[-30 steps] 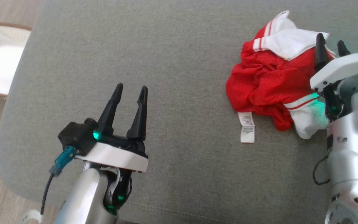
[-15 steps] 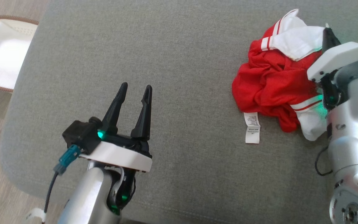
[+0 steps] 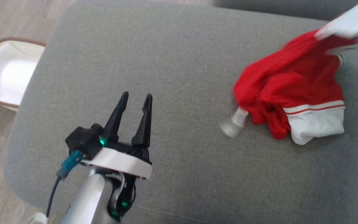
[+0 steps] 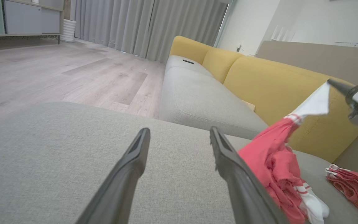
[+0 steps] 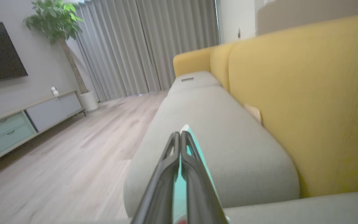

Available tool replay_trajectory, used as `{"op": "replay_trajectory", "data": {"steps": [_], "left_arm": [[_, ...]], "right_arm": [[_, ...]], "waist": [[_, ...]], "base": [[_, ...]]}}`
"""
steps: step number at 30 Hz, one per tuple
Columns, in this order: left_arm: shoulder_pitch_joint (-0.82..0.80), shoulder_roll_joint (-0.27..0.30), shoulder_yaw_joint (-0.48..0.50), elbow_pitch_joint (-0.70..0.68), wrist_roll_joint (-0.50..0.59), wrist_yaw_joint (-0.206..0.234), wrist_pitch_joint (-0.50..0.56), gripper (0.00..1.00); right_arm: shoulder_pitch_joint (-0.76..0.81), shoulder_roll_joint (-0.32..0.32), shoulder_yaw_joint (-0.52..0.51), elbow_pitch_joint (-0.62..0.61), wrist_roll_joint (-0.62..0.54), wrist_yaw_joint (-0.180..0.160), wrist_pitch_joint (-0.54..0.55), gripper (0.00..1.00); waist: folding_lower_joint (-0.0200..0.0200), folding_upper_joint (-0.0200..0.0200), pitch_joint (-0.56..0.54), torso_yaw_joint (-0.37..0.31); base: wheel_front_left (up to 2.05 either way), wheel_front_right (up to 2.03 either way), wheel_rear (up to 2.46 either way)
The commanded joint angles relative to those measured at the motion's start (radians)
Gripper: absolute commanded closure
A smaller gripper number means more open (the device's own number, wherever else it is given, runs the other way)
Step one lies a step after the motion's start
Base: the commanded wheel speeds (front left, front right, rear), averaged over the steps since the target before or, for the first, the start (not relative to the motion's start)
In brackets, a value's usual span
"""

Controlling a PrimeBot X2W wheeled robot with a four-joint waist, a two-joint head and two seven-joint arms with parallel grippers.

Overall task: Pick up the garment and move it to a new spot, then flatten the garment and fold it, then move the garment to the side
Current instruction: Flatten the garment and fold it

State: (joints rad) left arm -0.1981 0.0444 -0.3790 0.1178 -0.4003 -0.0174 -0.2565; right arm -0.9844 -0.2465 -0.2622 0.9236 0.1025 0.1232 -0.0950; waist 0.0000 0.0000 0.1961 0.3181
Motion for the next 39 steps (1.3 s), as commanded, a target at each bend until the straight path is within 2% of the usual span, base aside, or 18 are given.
{"op": "replay_trajectory", "data": {"steps": [1,6,7,10,15,20,23,24,25,28,32,35,39], "left_arm": [[-0.005,0.006,0.029,-0.030,-0.006,0.004,-0.005,0.00],[0.016,0.006,0.035,-0.028,-0.004,0.004,-0.005,0.00],[0.016,0.006,0.035,-0.028,-0.004,0.004,-0.005,0.00],[0.019,0.006,0.032,-0.028,-0.006,0.003,-0.005,0.00],[0.007,0.006,0.007,-0.031,-0.018,0.002,-0.005,0.00],[-0.006,0.006,-0.028,-0.019,-0.036,0.004,-0.005,0.00],[-0.007,0.006,-0.037,-0.016,-0.045,0.012,-0.005,0.00],[-0.008,0.006,-0.038,-0.015,-0.047,0.014,-0.005,0.00],[-0.008,0.006,-0.038,-0.014,-0.047,0.015,-0.005,0.00],[-0.009,0.006,-0.033,-0.013,-0.046,0.017,-0.005,0.00],[-0.012,0.006,-0.012,-0.016,-0.042,0.026,-0.005,0.00],[-0.014,0.006,0.000,-0.021,-0.034,0.025,-0.005,0.00],[-0.016,0.006,0.023,-0.039,-0.028,0.026,-0.005,0.00]], "right_arm": [[-0.093,-0.003,0.040,-0.057,-0.028,0.008,-0.032,1.00],[-0.197,0.063,0.205,-0.095,-0.021,0.008,-0.071,1.00],[-0.197,0.063,0.205,-0.095,-0.021,0.008,-0.071,1.00],[-0.224,0.123,0.327,-0.094,0.024,0.008,-0.077,1.00],[-0.228,0.185,0.556,-0.063,0.144,0.008,-0.064,1.00],[-0.181,0.195,0.799,-0.019,0.286,0.008,-0.038,1.00],[-0.146,0.196,0.969,-0.064,0.409,0.008,-0.007,1.00],[-0.133,0.196,1.030,-0.092,0.455,0.008,0.009,0.64],[-0.121,0.196,1.094,-0.117,0.499,0.008,0.033,0.00],[-0.107,0.196,1.247,-0.167,0.603,0.008,0.083,0.00],[-0.121,0.195,1.345,-0.156,0.678,0.008,0.081,0.00],[-0.135,0.179,1.365,-0.121,0.706,0.008,0.045,0.00],[-0.142,0.143,1.322,-0.051,0.731,0.008,-0.041,0.00]], "waist": [[0.0000,0.0000,-0.031,0.014],[0.0000,0.0000,-0.055,0.025],[0.0000,0.0000,-0.055,0.025],[0.0000,0.0000,-0.058,0.035],[0.0000,0.0000,-0.041,0.068],[0.0000,0.0000,-0.031,0.125],[0.0000,0.0000,-0.021,0.149],[0.0000,0.0000,-0.018,0.153],[0.0000,0.0000,-0.015,0.155],[0.0000,0.0000,-0.013,0.154],[0.0000,0.0000,-0.021,0.130],[0.0000,0.0000,-0.030,0.103],[0.0000,0.0000,-0.044,0.054]], "base": [[0.00,0.00,0.00],[0.00,0.00,0.00],[0.00,0.00,0.00],[0.00,0.00,0.00],[0.00,0.00,0.00],[0.00,0.00,0.00],[0.00,0.00,0.00],[0.00,0.00,0.00],[0.00,0.00,0.00],[0.00,0.00,0.00],[0.00,0.00,0.00],[0.00,0.00,0.00],[0.00,0.00,0.00]]}}
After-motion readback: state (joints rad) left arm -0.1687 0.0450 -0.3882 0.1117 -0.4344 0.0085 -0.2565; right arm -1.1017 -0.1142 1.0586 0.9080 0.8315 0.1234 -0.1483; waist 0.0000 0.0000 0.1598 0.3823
